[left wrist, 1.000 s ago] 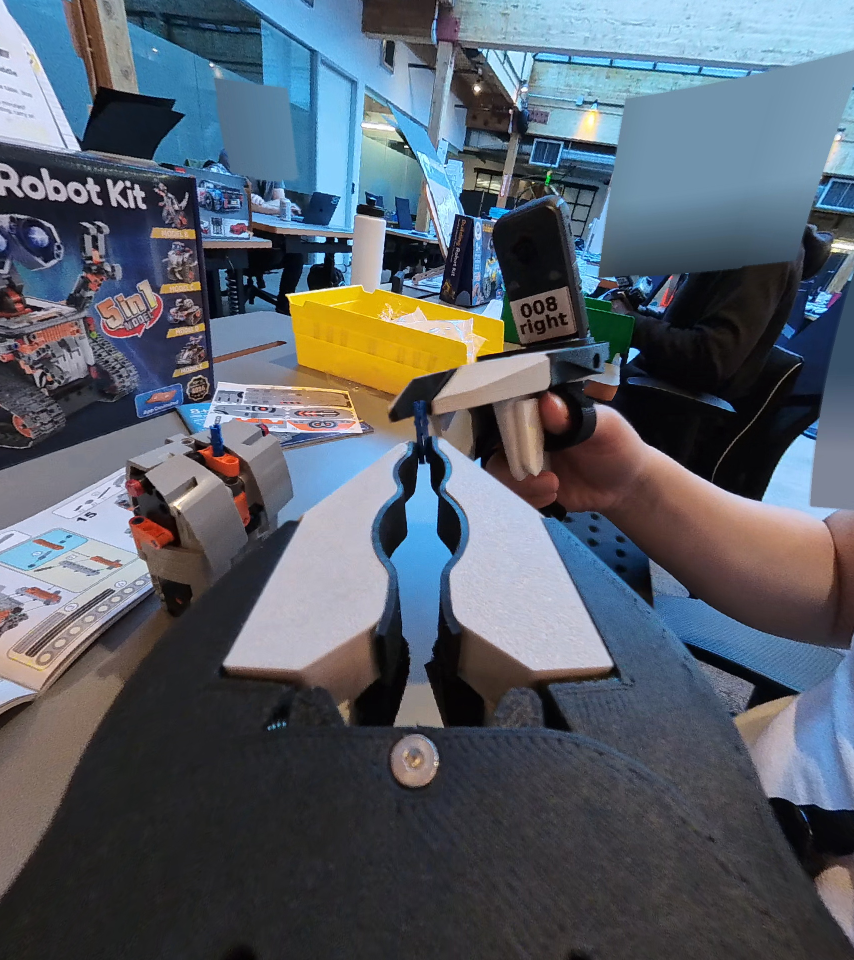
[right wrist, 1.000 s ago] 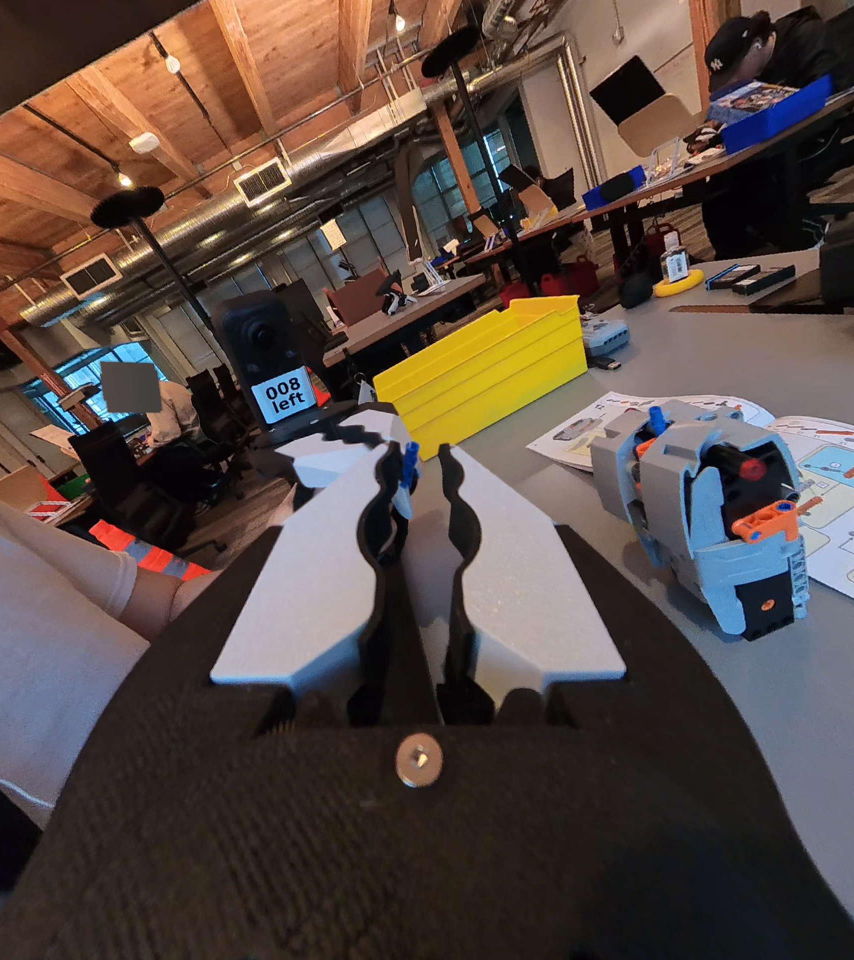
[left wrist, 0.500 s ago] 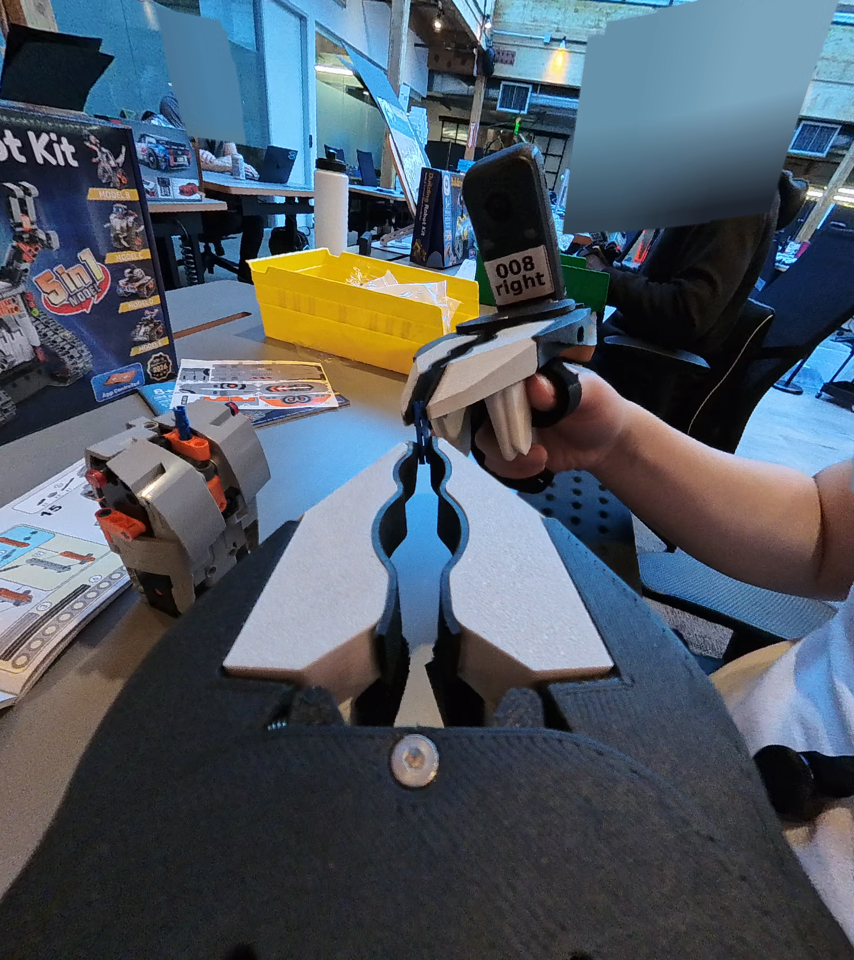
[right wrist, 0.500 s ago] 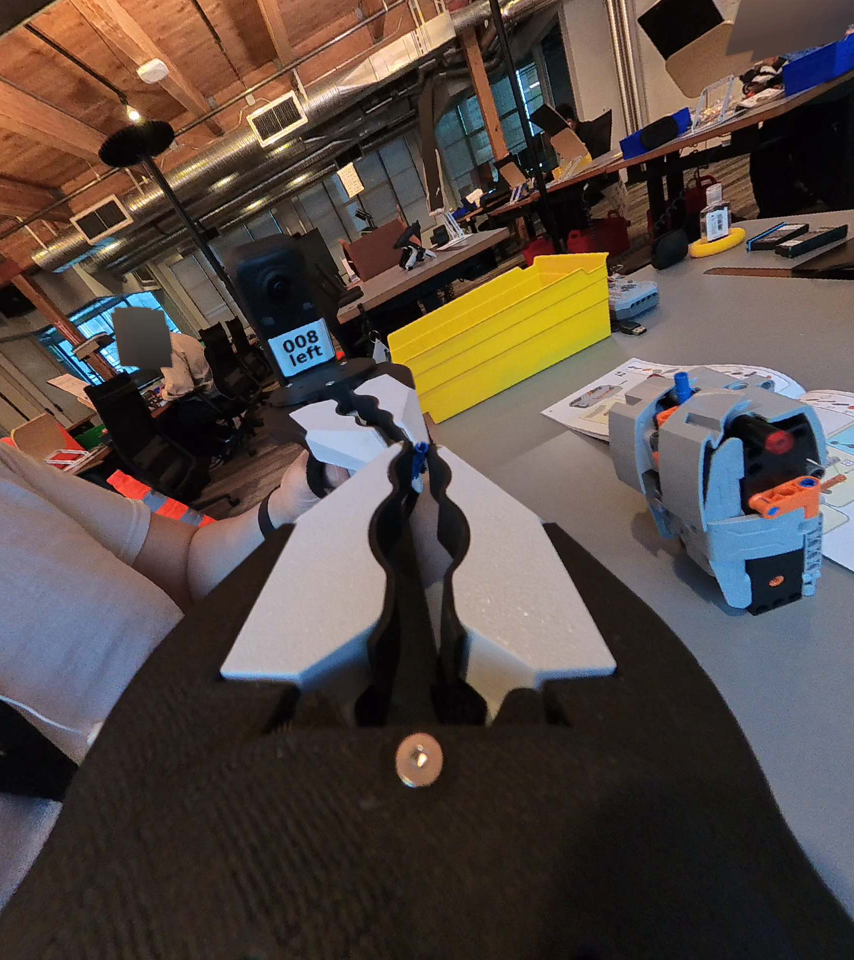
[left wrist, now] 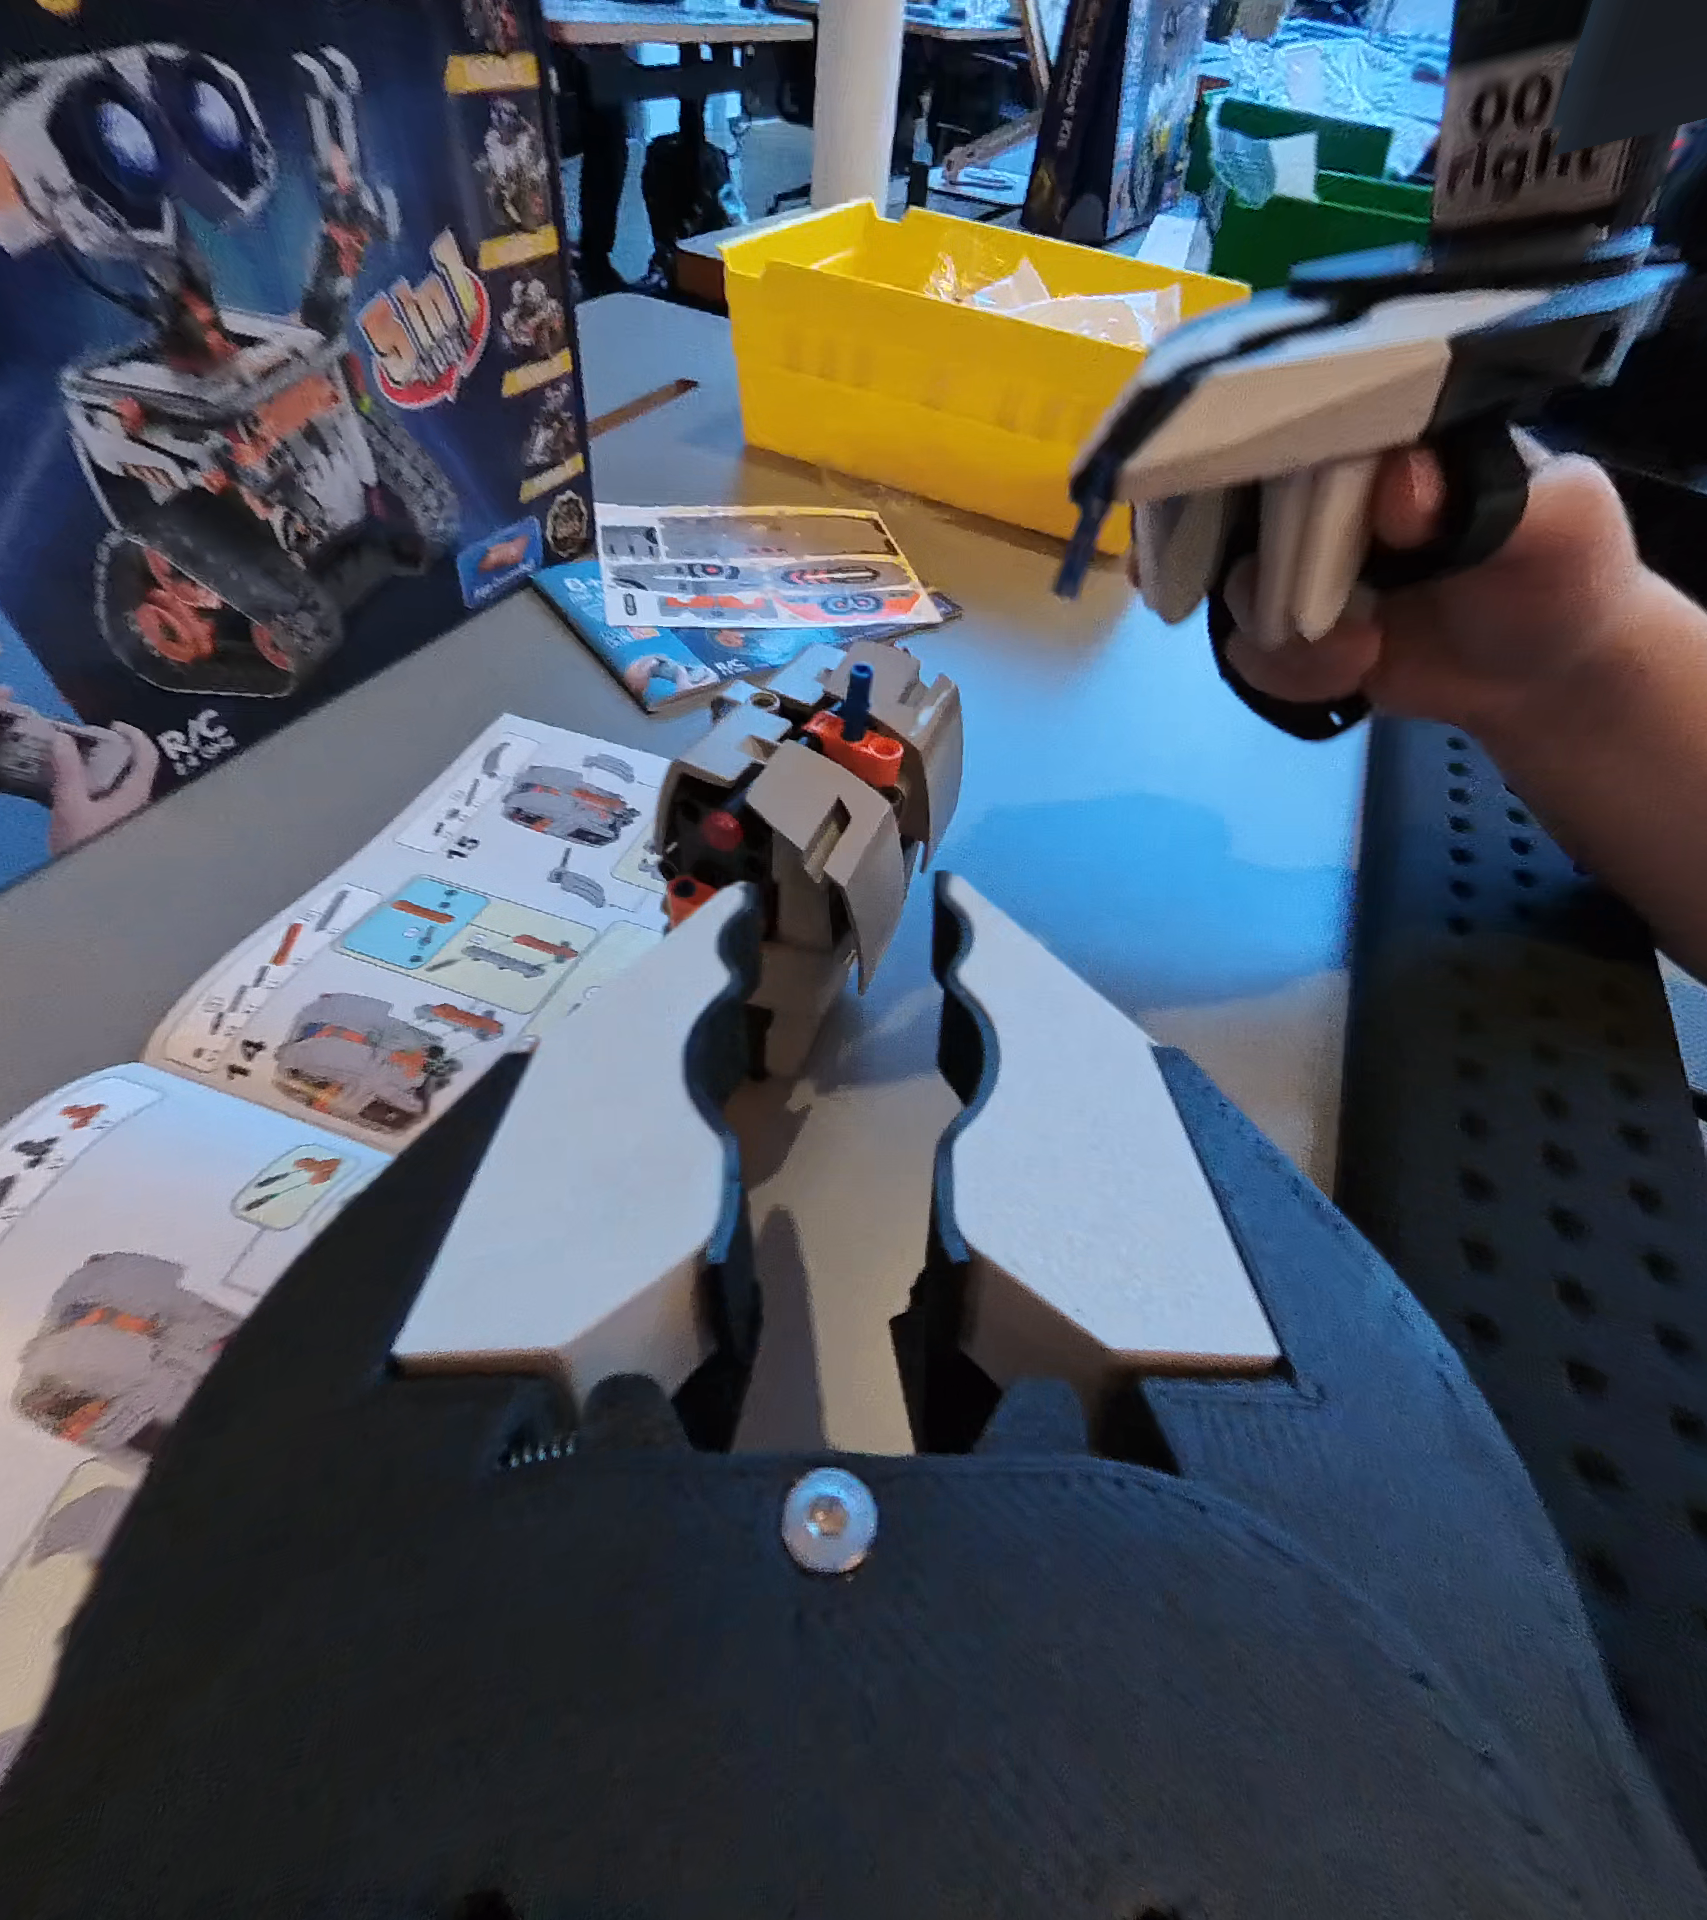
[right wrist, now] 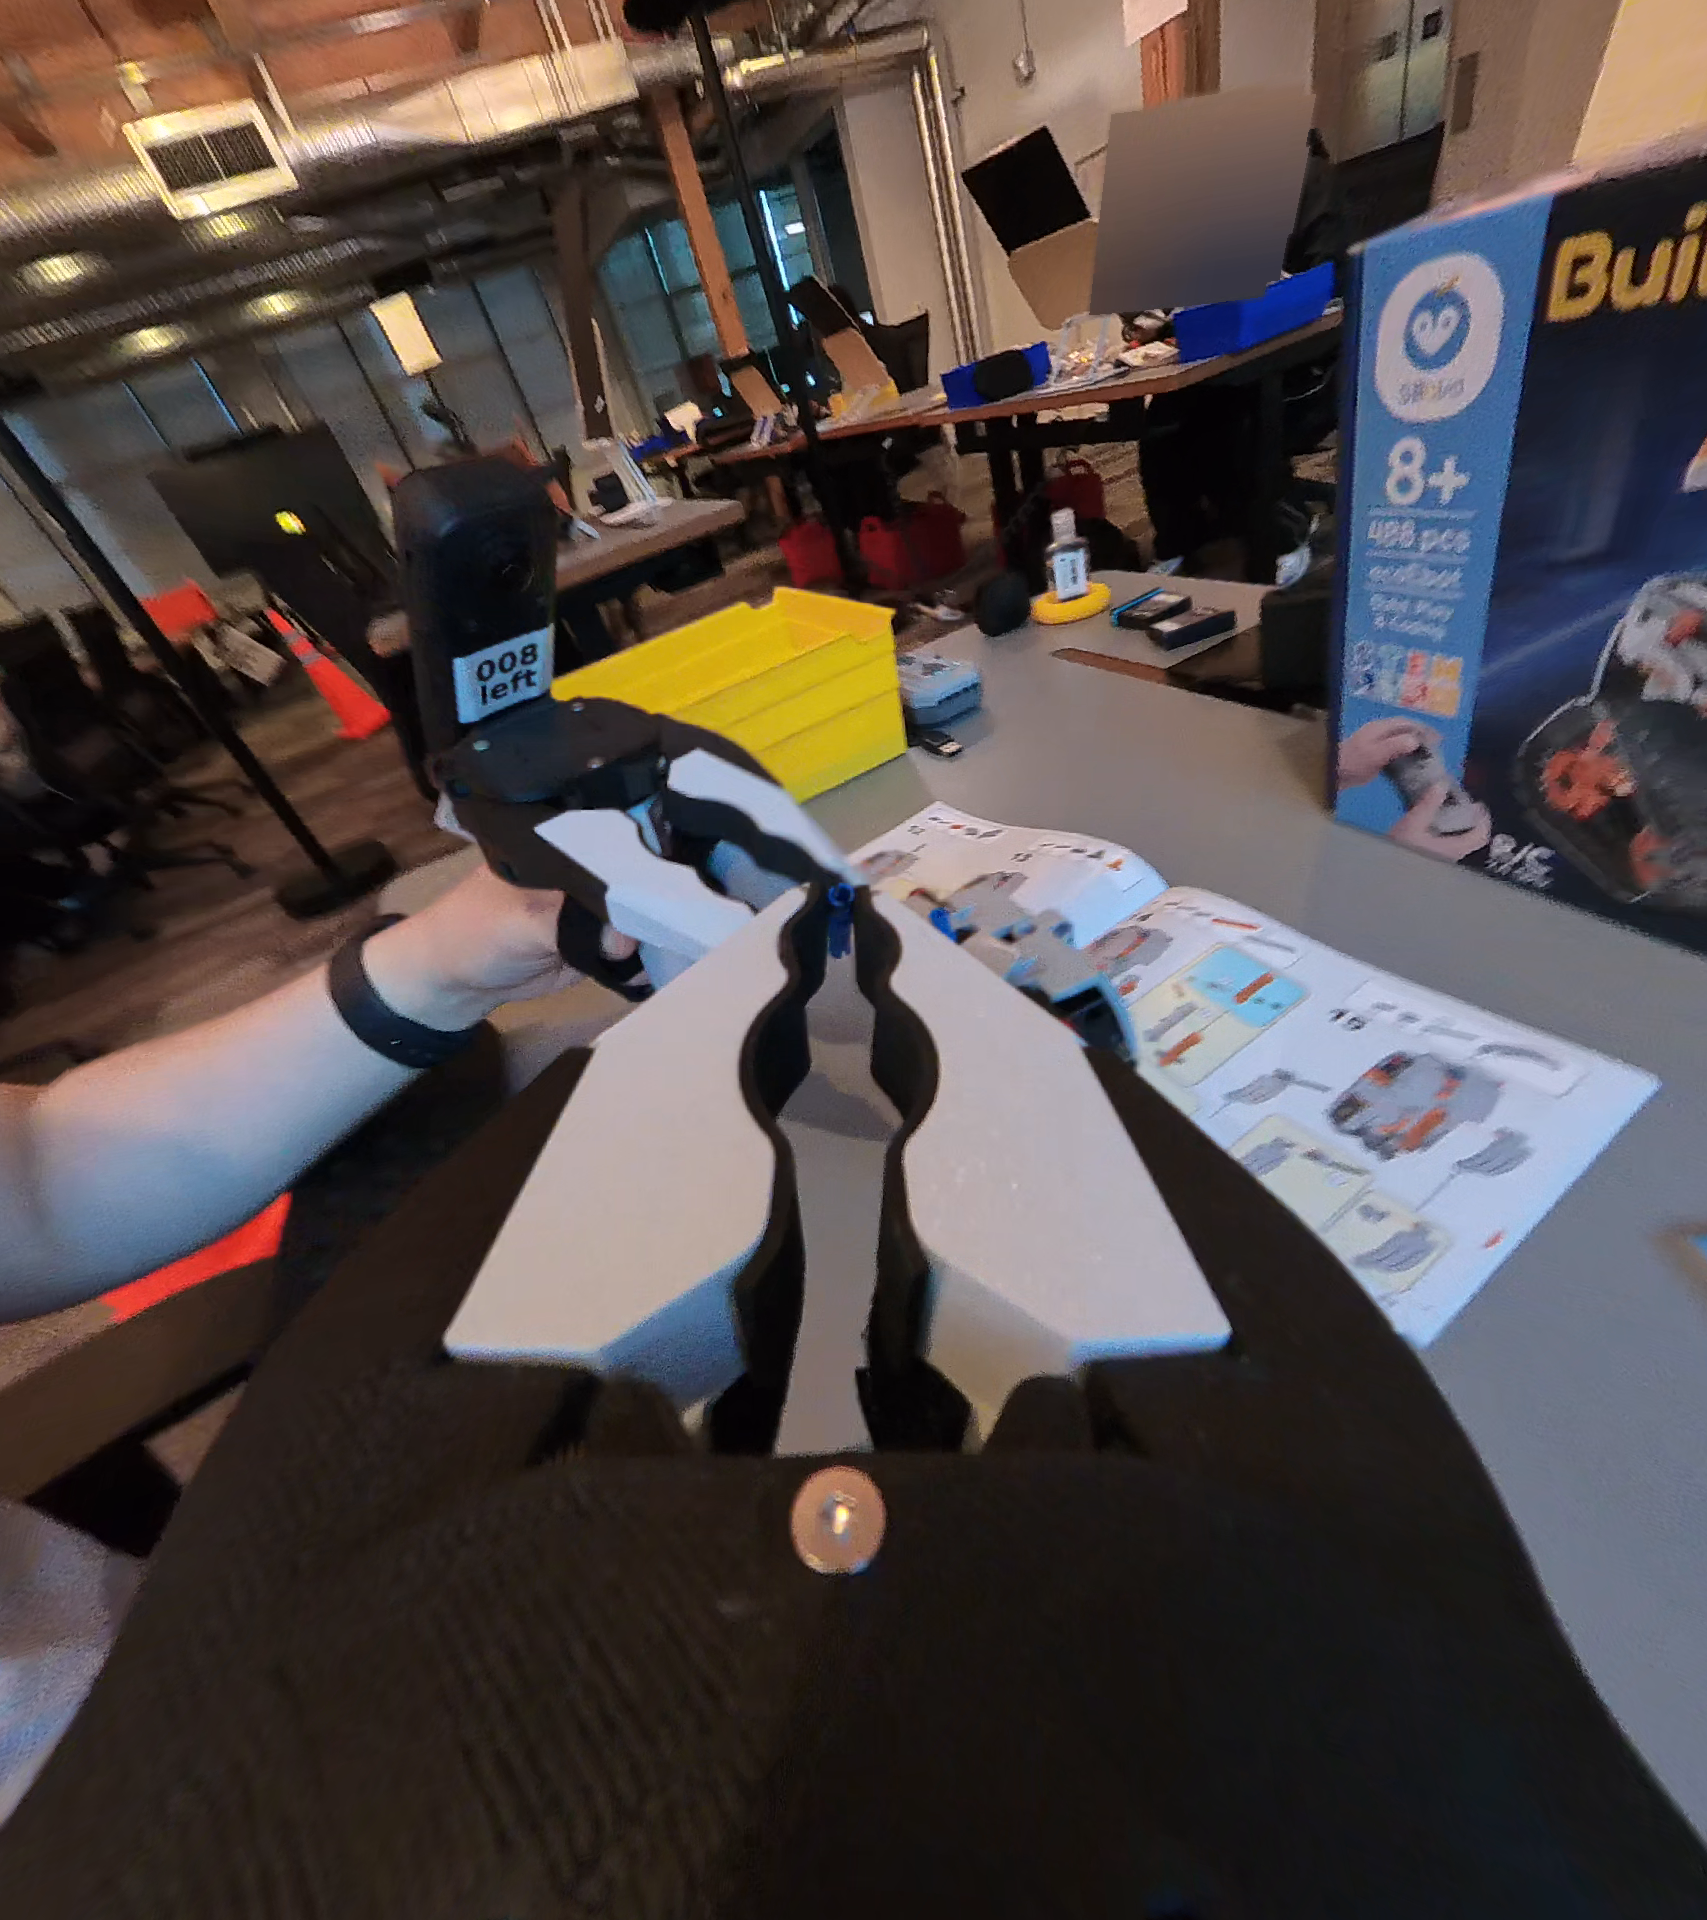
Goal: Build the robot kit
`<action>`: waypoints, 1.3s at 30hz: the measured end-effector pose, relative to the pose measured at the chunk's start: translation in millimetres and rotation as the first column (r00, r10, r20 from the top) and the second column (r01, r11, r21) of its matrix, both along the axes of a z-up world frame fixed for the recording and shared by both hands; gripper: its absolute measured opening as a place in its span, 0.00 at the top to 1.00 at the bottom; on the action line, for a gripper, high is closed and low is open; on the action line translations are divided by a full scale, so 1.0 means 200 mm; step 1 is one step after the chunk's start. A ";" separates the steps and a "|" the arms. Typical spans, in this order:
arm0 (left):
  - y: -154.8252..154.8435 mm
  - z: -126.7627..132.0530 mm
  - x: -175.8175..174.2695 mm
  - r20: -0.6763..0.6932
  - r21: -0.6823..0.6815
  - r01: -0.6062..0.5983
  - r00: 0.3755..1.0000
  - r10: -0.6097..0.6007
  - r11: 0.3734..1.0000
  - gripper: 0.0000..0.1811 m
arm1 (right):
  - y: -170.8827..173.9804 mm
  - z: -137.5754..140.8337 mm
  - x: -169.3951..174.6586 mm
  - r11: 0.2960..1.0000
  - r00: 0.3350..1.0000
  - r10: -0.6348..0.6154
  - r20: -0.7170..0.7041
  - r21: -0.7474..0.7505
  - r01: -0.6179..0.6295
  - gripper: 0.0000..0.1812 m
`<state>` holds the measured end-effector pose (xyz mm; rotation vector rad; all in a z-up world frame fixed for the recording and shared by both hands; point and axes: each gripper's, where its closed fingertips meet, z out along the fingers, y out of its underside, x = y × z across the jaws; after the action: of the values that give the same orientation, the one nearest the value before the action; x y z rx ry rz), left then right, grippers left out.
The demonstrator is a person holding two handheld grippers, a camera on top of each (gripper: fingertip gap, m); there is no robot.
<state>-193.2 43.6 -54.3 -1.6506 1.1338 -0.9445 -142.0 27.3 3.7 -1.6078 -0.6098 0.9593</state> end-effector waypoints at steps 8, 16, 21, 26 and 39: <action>0.00 -0.12 0.03 -0.053 0.068 -0.042 0.998 0.046 0.997 0.89 | 0.09 -0.02 -0.06 0.997 0.984 -0.002 0.179 0.082 -0.013 0.99; 0.01 -0.07 0.05 0.000 0.061 -0.035 0.999 0.035 0.998 0.97 | 0.11 -0.06 -0.05 0.998 0.985 0.004 0.170 0.061 -0.014 0.99; 0.01 -0.08 0.06 0.010 0.037 -0.038 0.999 0.038 0.999 0.97 | 0.11 -0.08 -0.07 0.998 0.980 0.015 0.199 0.061 -0.028 0.99; 0.00 -0.07 0.08 0.032 0.017 -0.040 0.999 0.040 0.999 0.95 | 0.11 -0.11 -0.09 0.998 0.978 0.026 0.208 0.056 -0.038 0.99; -0.03 -0.06 0.08 0.080 -0.019 -0.022 0.996 0.023 1.000 0.99 | 0.12 -0.16 -0.08 0.997 0.956 0.004 0.293 0.070 -0.025 0.99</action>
<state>-176.6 37.3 -65.5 -1.6216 1.0534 -1.0004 -158.7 51.9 -28.4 -1.6951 -0.8513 0.7042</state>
